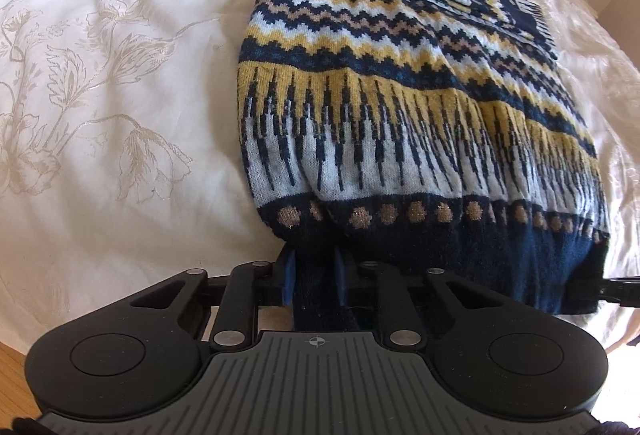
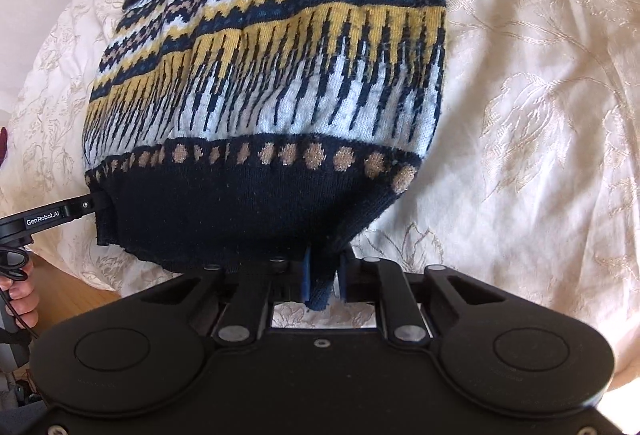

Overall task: Fold small clothes
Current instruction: 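Close both grippers on the navy ribbed hem, then lift the hem with both grippers, lay it over the chest, open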

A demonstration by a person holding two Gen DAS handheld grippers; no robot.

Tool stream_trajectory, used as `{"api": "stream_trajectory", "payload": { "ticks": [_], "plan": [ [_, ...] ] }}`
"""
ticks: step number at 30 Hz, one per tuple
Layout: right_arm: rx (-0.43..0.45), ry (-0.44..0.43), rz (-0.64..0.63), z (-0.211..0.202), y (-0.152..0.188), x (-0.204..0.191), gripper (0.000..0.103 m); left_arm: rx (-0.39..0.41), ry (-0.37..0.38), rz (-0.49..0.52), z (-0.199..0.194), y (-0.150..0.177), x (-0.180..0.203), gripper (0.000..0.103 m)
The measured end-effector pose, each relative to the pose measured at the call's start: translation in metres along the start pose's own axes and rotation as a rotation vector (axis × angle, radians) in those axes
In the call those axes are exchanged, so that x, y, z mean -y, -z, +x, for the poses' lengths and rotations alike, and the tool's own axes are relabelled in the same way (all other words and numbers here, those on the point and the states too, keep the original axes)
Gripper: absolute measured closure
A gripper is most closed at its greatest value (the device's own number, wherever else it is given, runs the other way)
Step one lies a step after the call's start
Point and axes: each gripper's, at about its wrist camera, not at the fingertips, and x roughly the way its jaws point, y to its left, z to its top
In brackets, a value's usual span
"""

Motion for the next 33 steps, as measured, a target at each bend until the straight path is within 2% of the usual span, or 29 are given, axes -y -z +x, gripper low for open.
{"api": "stream_trajectory", "payload": {
  "ticks": [1,8,15,24,33],
  "plan": [
    [0.007,-0.007,0.007,-0.003,0.000,0.001,0.089,0.005,0.002,0.005,-0.003,0.001,0.001,0.097],
    [0.091,-0.102,0.018,-0.040,-0.006,-0.003,0.089,0.070,0.051,-0.097,-0.037,-0.004,-0.012,0.098],
    [0.209,-0.169,0.049,-0.074,-0.032,-0.015,0.090,0.148,0.105,-0.163,-0.074,-0.033,-0.018,0.098],
    [0.395,-0.223,0.128,-0.107,-0.100,-0.015,0.090,0.279,0.145,-0.178,-0.097,-0.113,-0.015,0.098],
    [0.531,-0.223,0.189,-0.101,-0.199,-0.012,0.090,0.367,0.185,-0.151,-0.076,-0.218,-0.015,0.098]
  ]
}}
